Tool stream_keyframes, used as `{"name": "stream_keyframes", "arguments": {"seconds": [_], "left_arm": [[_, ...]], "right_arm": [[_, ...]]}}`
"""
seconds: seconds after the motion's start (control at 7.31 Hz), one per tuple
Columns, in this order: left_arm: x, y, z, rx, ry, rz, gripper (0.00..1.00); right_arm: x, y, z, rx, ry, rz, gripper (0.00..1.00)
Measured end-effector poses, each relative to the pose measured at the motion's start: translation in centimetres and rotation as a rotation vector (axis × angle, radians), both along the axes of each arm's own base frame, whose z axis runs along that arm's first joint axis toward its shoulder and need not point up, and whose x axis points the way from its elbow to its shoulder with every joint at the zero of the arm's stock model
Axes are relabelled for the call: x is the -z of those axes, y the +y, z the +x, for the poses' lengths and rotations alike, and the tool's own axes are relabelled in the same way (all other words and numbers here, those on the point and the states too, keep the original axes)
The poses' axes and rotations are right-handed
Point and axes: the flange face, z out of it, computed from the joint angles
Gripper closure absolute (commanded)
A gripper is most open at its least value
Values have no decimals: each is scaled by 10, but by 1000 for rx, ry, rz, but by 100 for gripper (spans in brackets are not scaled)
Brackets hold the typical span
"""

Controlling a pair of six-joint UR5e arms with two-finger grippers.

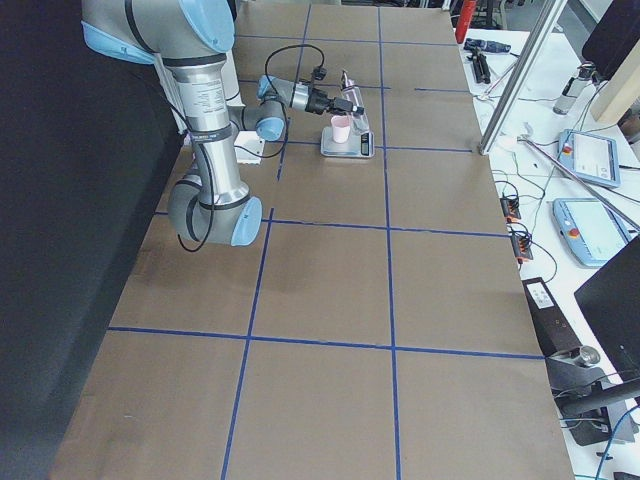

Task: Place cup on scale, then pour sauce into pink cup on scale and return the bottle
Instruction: 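Tilt the bottle back upright with the right gripper, then carry the upright bottle with the right gripper back toward its spot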

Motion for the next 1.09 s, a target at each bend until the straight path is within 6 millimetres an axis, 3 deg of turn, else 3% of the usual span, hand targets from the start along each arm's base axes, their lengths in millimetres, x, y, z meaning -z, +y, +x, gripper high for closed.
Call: {"name": "stream_keyframes", "arguments": {"seconds": [0.27,0.68,1.09], "left_arm": [[2,0,0,1,0,3,0],[2,0,0,2,1,2,0],[-1,5,-1,1,0,2,0]], "right_arm": [[-23,-6,18,15,-141,-78,100],[-100,-21,69,-48,-158,-167,100],[-145,-31,101,-134,-300,-257,100]]}}
